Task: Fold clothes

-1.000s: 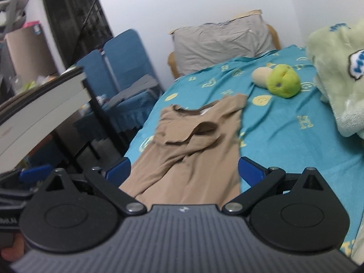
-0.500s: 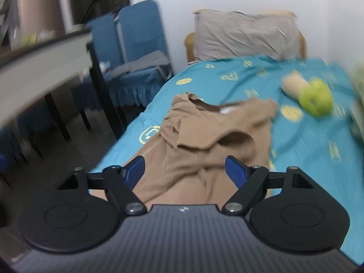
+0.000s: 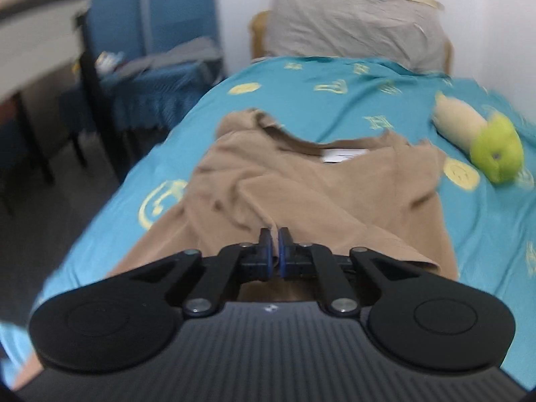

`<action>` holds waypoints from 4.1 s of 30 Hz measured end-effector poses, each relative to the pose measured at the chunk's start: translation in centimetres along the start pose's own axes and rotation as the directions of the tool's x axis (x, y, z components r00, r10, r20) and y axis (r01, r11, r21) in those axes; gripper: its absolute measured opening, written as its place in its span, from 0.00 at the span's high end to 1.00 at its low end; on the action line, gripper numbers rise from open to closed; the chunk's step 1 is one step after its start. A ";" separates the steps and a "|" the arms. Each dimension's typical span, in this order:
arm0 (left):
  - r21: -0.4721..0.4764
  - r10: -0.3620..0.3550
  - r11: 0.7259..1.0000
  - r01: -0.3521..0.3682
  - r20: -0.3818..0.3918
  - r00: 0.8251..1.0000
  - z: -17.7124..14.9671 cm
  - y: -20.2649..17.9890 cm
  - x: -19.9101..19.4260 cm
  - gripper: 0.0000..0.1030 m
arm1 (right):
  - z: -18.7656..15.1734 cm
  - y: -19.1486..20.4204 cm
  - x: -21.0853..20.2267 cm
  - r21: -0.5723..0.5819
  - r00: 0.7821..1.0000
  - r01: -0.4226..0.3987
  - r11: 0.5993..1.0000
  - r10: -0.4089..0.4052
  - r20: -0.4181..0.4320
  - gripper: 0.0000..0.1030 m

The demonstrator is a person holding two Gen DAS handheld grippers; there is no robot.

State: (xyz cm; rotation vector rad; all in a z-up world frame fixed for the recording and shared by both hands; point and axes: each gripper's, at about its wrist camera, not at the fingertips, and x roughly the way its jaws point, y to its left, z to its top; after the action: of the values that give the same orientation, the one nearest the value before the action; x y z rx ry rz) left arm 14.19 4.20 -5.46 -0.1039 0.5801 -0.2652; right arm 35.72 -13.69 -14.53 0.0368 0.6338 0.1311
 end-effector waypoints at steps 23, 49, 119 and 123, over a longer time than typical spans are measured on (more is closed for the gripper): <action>-0.021 -0.006 1.000 0.004 -0.109 0.994 -2.0 0.3 2.7 0.03 | 3.8 -8.7 7.9 0.135 0.984 0.166 0.977 -0.174 0.046 0.95; 0.116 0.055 0.992 -0.044 -0.087 0.995 -2.5 -2.2 -0.8 0.04 | -3.9 -4.0 -25.8 0.167 0.985 -0.097 0.981 0.070 0.159 0.13; -0.228 -0.007 0.961 -0.156 -0.585 0.811 -8.3 0.4 -1.2 0.22 | -18.2 -5.9 -21.7 0.627 0.890 0.000 0.779 0.286 -0.355 0.00; -0.166 -0.012 0.978 -0.128 -0.653 0.758 -9.3 -0.7 -1.1 0.18 | -19.0 -3.9 -22.6 0.609 0.846 -0.020 0.793 0.338 -0.412 0.01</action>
State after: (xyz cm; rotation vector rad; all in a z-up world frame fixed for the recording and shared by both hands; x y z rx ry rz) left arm 7.97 3.65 -12.50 -0.1921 1.3144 -0.1744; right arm 6.91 -20.71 -16.81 0.6952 1.1874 0.1330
